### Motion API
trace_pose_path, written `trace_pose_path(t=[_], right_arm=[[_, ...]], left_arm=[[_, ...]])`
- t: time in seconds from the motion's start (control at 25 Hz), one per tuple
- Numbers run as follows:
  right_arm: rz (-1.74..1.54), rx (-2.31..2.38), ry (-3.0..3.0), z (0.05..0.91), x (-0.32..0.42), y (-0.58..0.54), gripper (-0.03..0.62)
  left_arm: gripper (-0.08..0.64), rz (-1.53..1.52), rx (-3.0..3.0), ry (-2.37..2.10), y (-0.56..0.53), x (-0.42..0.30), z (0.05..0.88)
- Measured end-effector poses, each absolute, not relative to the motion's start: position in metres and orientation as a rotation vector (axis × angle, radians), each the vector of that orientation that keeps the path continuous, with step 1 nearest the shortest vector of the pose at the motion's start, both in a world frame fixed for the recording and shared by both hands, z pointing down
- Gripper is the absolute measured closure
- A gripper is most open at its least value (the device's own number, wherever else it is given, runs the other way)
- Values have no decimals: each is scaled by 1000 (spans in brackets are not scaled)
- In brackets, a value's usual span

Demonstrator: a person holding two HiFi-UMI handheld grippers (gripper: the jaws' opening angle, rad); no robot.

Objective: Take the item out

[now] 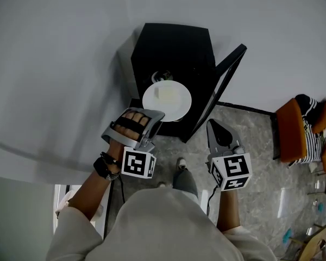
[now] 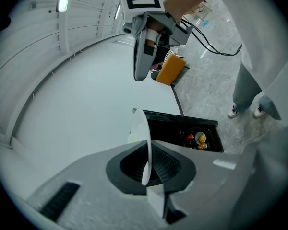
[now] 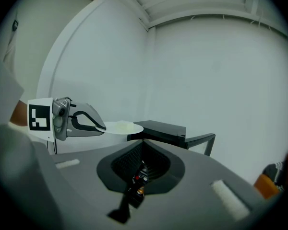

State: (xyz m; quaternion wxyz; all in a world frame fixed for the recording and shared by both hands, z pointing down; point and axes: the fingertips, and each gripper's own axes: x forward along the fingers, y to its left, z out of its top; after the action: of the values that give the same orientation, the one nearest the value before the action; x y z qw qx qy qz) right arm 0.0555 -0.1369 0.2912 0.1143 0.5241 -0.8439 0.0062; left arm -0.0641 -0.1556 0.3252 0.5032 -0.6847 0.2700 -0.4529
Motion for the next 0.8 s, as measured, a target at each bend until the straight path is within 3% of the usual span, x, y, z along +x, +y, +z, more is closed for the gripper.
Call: trace_pose_path(t=[0.8], right_arm=[[22, 1527, -2465, 302, 54, -144, 586]], left_arm=[[546, -1098, -1652, 652, -157, -67, 327]])
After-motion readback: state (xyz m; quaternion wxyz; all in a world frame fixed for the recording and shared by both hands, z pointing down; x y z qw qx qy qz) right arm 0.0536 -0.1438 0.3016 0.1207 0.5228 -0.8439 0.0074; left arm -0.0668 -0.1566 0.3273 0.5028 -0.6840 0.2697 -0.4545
